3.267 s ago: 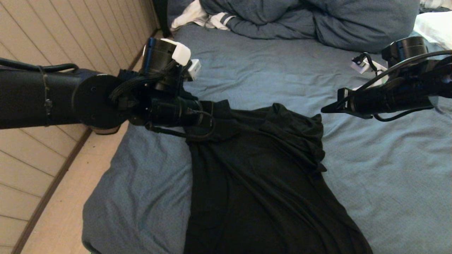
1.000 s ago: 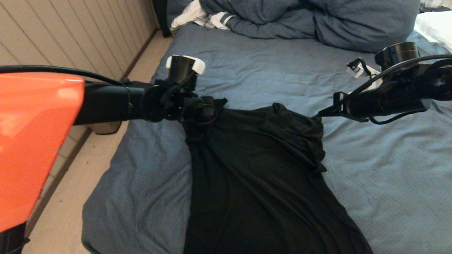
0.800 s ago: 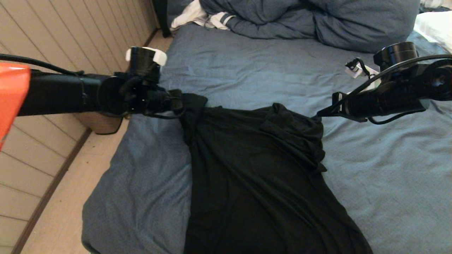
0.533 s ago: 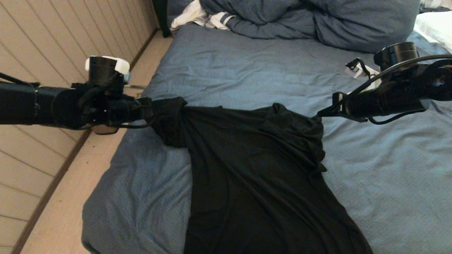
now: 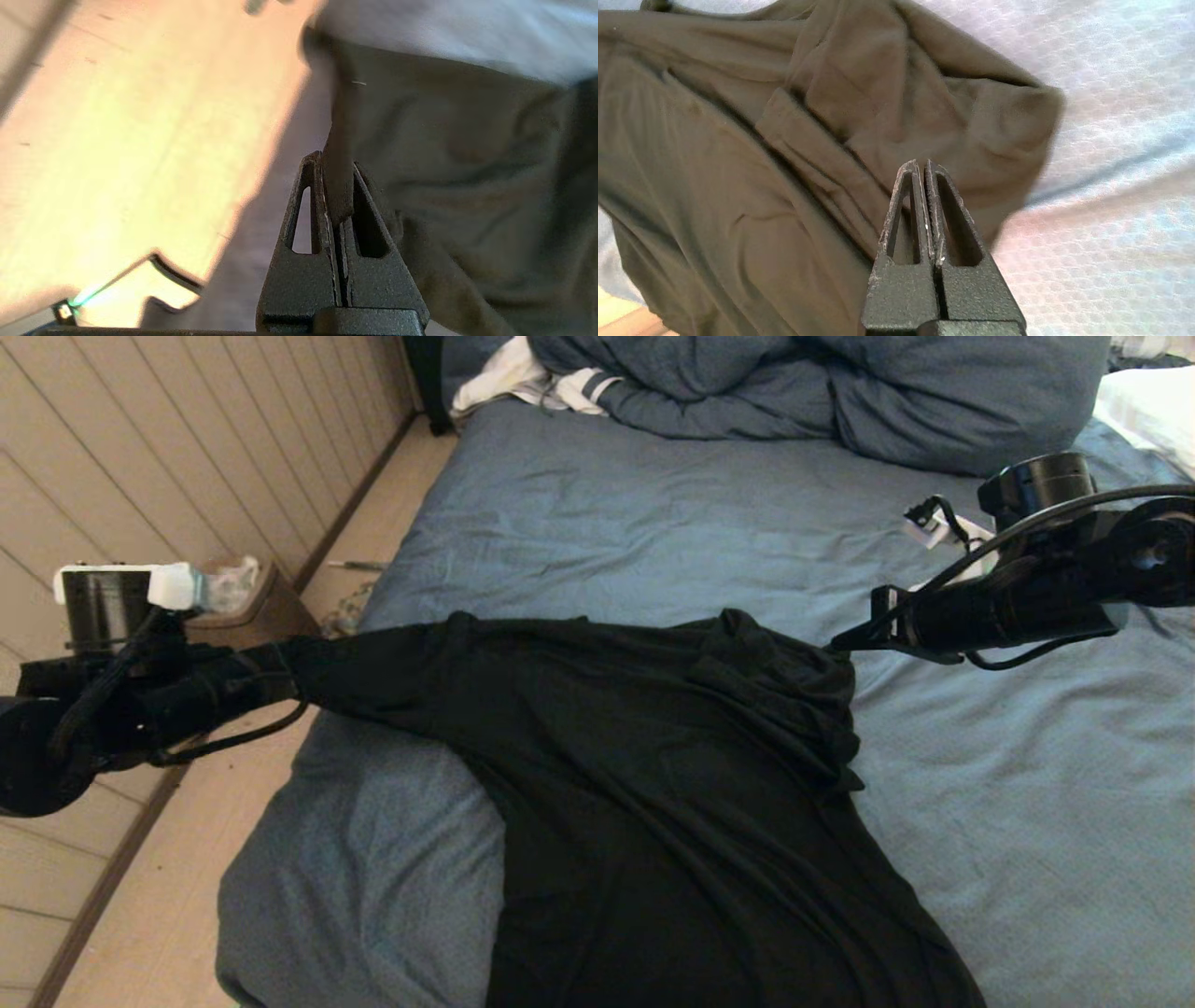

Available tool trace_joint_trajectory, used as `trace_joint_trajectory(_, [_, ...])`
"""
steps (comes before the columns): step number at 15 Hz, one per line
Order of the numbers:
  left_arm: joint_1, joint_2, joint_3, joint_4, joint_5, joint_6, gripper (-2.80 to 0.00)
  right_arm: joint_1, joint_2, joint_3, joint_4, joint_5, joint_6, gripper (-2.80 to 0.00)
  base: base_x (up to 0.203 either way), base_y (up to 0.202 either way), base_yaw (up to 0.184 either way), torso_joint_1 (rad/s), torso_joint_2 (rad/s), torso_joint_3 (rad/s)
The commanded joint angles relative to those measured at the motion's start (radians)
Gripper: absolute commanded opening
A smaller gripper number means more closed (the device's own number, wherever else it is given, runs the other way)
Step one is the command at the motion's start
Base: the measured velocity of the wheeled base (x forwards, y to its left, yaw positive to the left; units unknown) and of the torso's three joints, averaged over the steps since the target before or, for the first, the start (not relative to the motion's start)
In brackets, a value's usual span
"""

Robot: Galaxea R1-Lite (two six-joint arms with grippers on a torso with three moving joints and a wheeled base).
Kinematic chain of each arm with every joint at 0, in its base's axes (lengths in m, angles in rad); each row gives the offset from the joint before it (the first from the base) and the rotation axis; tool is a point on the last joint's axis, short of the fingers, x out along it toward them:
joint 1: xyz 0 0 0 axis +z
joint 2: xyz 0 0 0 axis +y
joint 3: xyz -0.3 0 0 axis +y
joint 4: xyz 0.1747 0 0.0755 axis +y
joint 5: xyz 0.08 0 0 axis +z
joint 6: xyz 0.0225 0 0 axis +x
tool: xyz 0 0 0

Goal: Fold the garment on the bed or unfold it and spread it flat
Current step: Unford the black T-shirt

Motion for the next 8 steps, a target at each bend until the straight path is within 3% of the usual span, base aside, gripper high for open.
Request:
trace_joint_trajectory(1, [0.051,-0.024,0.078,-0.062,0.002,-0.003,-2.80,0.002,0.000,0.005,0.002,0.004,0.000,-2.80,0.000,0.000,0.000,0.000,0.00,0.000])
trace_joint_trajectory(8, [0.069,0.025,0.115,-0.120,-0.001,-0.016,-2.80,0.005,0.002,0.005,0.002,0.002,0.000,-2.80,0.000,0.000,0.000,0.000,0.00,0.000])
